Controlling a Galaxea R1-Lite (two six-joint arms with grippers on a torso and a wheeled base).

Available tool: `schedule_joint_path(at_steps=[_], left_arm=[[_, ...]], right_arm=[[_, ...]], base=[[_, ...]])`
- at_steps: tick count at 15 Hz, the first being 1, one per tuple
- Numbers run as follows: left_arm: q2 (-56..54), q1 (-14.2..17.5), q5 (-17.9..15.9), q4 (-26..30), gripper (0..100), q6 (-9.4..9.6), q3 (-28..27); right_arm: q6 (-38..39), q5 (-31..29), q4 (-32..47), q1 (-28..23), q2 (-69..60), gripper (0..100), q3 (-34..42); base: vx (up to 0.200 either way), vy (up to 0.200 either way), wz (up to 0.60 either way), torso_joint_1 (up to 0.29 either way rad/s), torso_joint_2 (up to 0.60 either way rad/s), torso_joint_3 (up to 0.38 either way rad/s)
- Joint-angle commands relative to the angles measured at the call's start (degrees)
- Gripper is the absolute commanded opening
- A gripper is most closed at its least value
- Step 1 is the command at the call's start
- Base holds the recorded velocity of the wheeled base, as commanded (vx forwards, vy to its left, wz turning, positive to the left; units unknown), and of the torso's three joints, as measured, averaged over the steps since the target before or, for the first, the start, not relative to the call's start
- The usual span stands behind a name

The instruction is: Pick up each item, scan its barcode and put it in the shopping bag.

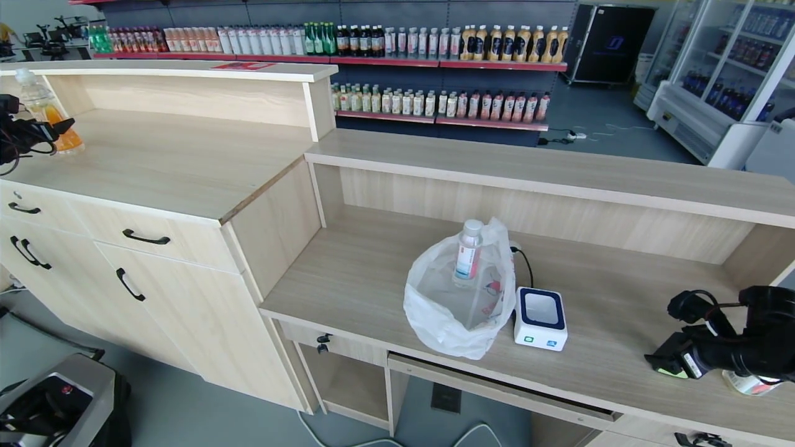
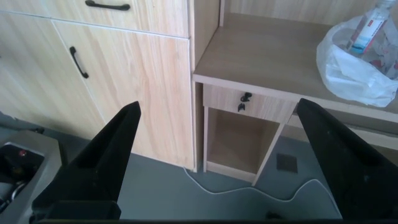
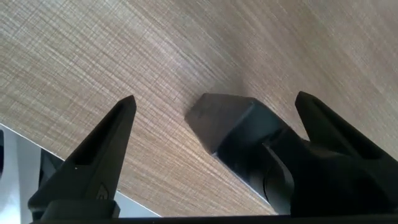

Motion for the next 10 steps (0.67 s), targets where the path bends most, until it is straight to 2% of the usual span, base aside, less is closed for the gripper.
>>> schedule_joint_path(at_steps=[1,2,3,10], left_arm=[[0.0,0.0,0.0,0.0,100,0.02,0.0],[0.0,0.0,0.0,0.0,100,0.02,0.0],[0.0,0.0,0.0,0.0,100,0.02,0.0],[0.0,0.0,0.0,0.0,100,0.02,0.0]], right_arm=[[0.0,0.0,0.0,0.1,1.0,100,-0.4],[0.0,0.0,0.0,0.3,1.3,100,-1.1],[0.0,0.0,0.0,0.4,1.3,0,-1.3],[-1.1,-0.2,-4.4,1.2,0.9,0,-1.7]], base=[[0.000,0.000,0.00,0.000,0.00,0.000],[0.000,0.000,0.00,0.000,0.00,0.000],[0.000,0.000,0.00,0.000,0.00,0.000],[0.000,0.000,0.00,0.000,0.00,0.000]])
